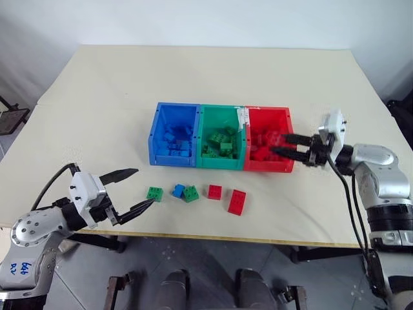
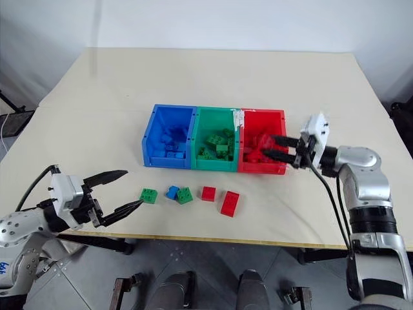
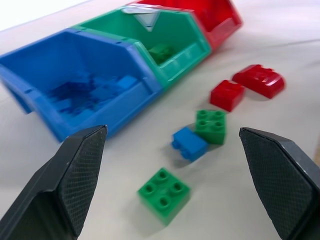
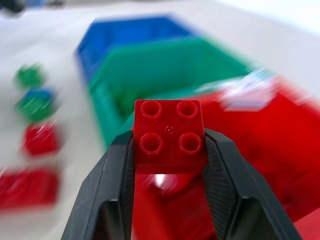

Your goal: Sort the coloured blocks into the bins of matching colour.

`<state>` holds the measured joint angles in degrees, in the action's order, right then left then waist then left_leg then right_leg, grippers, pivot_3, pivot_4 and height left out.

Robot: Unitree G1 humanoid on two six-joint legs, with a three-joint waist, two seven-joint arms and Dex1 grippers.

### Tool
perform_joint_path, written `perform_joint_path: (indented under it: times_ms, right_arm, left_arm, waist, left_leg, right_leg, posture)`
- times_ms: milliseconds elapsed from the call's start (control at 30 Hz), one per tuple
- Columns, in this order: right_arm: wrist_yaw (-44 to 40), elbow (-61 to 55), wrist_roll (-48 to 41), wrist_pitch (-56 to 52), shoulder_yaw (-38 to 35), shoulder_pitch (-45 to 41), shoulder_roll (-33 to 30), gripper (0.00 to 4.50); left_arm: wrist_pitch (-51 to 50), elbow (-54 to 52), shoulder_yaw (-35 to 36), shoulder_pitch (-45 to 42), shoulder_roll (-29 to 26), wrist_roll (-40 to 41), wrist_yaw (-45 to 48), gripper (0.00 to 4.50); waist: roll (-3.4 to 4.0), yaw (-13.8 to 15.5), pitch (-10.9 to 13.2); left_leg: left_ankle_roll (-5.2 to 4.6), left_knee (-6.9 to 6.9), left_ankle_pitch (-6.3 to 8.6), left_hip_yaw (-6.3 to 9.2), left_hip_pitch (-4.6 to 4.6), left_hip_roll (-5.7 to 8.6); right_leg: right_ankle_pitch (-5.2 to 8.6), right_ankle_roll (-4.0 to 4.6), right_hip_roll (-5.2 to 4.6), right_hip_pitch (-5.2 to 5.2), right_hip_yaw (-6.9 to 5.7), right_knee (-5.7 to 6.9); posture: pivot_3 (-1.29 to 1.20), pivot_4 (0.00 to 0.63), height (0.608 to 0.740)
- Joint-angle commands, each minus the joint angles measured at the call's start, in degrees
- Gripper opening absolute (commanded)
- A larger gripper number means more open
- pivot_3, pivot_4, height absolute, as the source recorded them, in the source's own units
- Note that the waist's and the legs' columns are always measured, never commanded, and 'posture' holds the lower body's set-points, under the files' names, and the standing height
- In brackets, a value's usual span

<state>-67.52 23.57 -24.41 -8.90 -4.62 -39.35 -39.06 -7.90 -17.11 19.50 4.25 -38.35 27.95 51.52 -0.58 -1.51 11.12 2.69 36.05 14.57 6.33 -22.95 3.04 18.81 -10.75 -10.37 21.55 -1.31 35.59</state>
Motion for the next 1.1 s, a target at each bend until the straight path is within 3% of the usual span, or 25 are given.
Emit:
perform_joint_path:
  times_ms: [33, 167, 333, 500, 733, 933, 1100]
  right_arm:
    - [5.2, 4.6, 3.3, 1.0, -0.7, -3.3, 1.0, 1.46]
    - [8.1, 8.2, 5.0, 2.8, -1.3, -6.1, 3.4, 2.81]
    - [0.8, 0.7, 0.5, 3.5, -3.8, -0.8, 1.7, 4.49]
    - [-6.3, -10.1, -4.1, 0.5, -7.0, 9.5, -4.2, 4.49]
    - [-16.1, -15.1, -0.1, 7.7, -7.8, 27.3, -14.6, 4.49]
    - [-15.6, -18.4, -0.3, 6.1, -3.0, 26.7, -11.4, 4.49]
    - [-12.3, -20.3, 1.7, 0.8, 6.8, 20.5, -3.1, 4.49]
  left_arm:
    - [3.4, 0.9, 2.3, -0.9, 1.3, 0.5, -0.9, 4.50]
    - [3.2, 1.6, 2.8, -0.6, 1.2, 0.3, -1.7, 4.50]
    - [0.2, 1.3, 1.7, -0.1, -0.3, 2.1, 0.1, 4.50]
    - [0.4, 2.2, -1.3, -1.9, -1.5, 0.4, 2.8, 4.50]
    - [3.7, 4.4, -9.2, -6.8, -2.1, -3.2, 8.1, 4.50]
    - [5.0, 5.4, -12.1, -7.8, -2.2, -4.2, 9.9, 4.50]
    - [5.7, 5.2, -9.4, -5.7, -2.7, -3.0, 9.7, 4.50]
  waist:
    - [0.00, 0.0, 0.0]
    - [0.00, -0.1, 0.0]
    - [0.02, 0.2, 0.0]
    - [0.03, 0.7, 0.0]
    - [0.03, 1.4, 0.0]
    - [0.04, 0.3, 0.0]
    - [0.04, -0.2, 0.0]
  left_leg:
    - [0.00, 0.00, 0.00, 0.00, -0.01, 0.00]
    - [-0.01, -0.01, 0.00, 0.00, -0.01, 0.00]
    - [-0.03, -0.03, 0.01, 0.01, -0.06, 0.00]
    - [-0.11, 0.00, 0.08, 0.00, -0.12, 0.01]
    - [-0.16, 0.06, 0.12, -0.11, -0.10, 0.00]
    - [-0.12, 0.00, 0.14, -0.31, 0.11, -0.13]
    - [-0.08, 0.02, 0.16, -0.31, 0.11, -0.23]
  right_leg:
    - [0.00, 0.00, 0.00, 0.00, 0.00, 0.01]
    - [0.00, 0.00, 0.00, 0.01, 0.00, 0.07]
    - [0.00, 0.00, 0.00, 0.02, -0.03, 0.12]
    - [-0.01, -0.02, -0.01, 0.01, -0.05, 0.05]
    - [-0.01, -0.02, 0.00, 0.00, 0.00, -0.04]
    - [0.00, -0.01, 0.07, -0.01, 0.17, -0.04]
    - [0.00, 0.00, 0.16, 0.00, 0.19, -0.01]
  posture:
    - [0.00, 0.150, 0.740]
    - [0.00, 0.150, 0.740]
    - [0.00, 0.150, 0.740]
    - [0.00, 0.150, 0.740]
    - [0.00, 0.150, 0.740]
    - [0.00, 0.150, 0.740]
    - [0.00, 0.150, 0.740]
